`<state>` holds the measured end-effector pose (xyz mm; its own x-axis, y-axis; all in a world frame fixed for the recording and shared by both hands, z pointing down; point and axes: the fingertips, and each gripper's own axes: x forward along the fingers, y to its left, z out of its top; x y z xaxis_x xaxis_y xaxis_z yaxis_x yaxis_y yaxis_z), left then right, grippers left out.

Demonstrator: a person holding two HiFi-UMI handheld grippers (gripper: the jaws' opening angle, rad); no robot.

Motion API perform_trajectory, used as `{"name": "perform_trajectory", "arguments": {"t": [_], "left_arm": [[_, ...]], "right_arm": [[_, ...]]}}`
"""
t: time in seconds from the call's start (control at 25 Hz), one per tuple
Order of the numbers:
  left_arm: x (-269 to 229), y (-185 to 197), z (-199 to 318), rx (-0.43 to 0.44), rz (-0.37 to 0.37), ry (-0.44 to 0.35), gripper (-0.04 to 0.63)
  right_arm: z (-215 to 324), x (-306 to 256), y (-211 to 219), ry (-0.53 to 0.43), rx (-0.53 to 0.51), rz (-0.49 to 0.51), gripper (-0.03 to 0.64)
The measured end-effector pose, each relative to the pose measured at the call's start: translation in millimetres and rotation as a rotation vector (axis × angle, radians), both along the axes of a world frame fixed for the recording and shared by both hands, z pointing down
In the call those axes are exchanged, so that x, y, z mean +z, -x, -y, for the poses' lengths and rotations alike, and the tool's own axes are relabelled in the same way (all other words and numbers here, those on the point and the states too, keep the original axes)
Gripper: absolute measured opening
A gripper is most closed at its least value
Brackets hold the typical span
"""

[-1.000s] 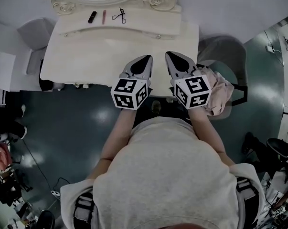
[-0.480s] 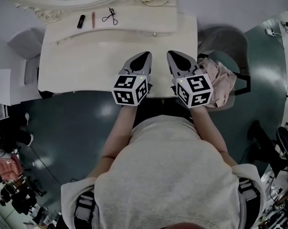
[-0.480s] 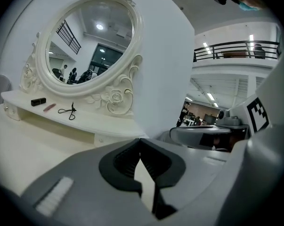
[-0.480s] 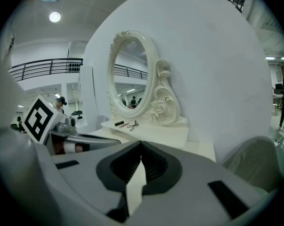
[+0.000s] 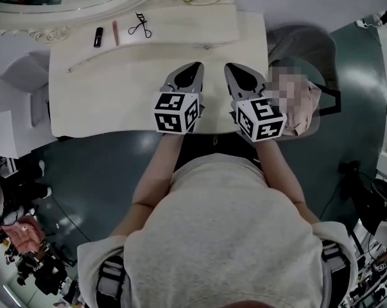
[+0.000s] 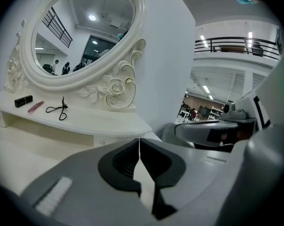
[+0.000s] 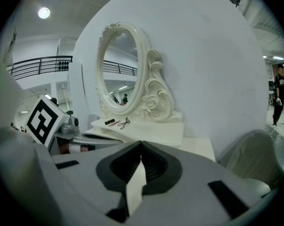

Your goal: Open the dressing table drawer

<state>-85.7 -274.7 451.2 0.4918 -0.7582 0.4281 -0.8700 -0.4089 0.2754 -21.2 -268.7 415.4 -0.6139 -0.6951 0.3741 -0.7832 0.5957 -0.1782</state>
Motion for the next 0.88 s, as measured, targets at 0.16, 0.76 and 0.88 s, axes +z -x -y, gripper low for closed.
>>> {"name": "perform_trajectory", "arguments": {"t": [0.16, 0.76, 0.88], "left_arm": [[18, -1, 13, 0.025, 0.035, 0.032, 0.011], [80, -16, 64, 0.034, 0.047, 0.144, 0.106], [87, -20, 69, 0.045, 0.074, 0.145, 0.106]], "right_arm": [[6, 10, -4, 0.026, 0.041, 0.001, 0.008], [19, 49, -31, 0.135, 0.182, -0.003, 0.008], [21, 54, -32, 0.144, 0.181, -0.015, 0.008]]}}
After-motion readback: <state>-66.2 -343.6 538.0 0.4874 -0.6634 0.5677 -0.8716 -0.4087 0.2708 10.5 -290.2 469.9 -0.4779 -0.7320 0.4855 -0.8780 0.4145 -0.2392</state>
